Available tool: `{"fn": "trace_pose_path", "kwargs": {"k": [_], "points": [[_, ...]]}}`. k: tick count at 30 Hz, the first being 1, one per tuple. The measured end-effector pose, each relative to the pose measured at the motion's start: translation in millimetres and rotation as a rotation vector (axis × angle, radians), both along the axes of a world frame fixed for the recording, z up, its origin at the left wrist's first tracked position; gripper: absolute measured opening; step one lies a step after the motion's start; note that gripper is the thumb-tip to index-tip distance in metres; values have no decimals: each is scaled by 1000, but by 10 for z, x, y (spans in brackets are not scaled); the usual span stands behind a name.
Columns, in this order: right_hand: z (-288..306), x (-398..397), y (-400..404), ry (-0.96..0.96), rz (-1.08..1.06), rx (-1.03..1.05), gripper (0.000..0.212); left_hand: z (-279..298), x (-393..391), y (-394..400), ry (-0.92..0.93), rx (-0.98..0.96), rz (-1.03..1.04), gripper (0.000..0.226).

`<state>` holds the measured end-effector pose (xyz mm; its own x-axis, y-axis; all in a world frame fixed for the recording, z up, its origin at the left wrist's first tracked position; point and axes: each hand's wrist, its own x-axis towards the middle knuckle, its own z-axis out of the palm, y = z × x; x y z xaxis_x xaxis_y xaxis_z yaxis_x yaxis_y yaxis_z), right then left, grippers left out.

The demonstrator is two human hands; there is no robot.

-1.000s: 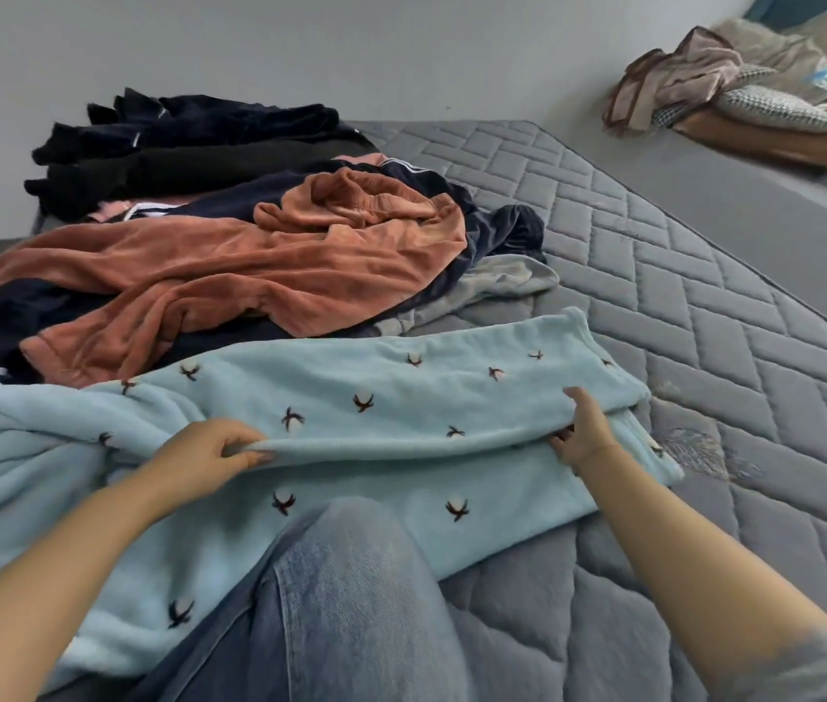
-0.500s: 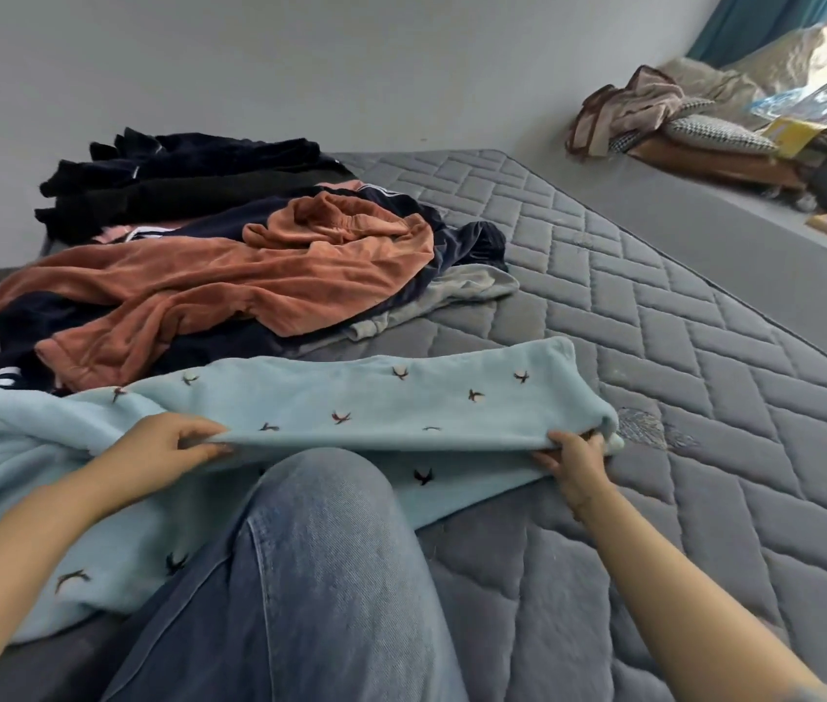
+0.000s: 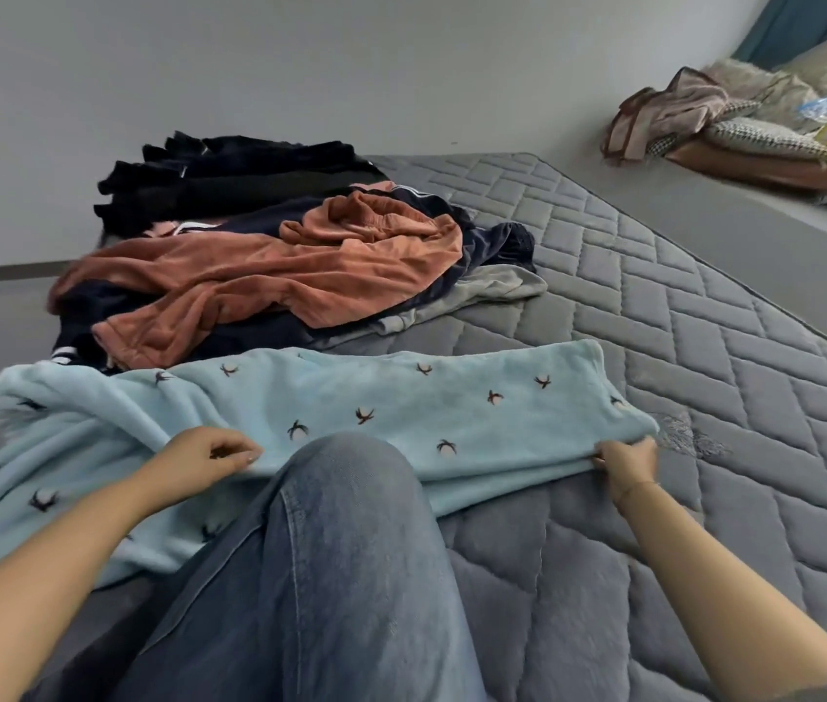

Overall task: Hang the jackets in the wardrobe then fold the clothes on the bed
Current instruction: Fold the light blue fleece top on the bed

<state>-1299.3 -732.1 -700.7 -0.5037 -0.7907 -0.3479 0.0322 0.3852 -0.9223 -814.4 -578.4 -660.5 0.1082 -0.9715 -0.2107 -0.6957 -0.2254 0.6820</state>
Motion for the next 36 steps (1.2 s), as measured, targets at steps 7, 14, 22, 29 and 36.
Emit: {"fn": "trace_pose_path", "kwargs": {"k": [7,14,22,29,36], "points": [[161,1198,419,-151,25,42,49,48,366,-94,230,-144,317,10],[612,2465,579,-414,237,-25,38,-33,1124,164,302,-275,682,18],[905,4122,865,20,1195,-154,18,-254,1909,1022,328,-85,1209,53],[270,4945,1446,750,1838,-437,33,-626,1780,1661,652,557,1175,82],[-116,4941,1856,1189,1970,-829,26,-948,1691,1707,1338,8,1405,42]]}}
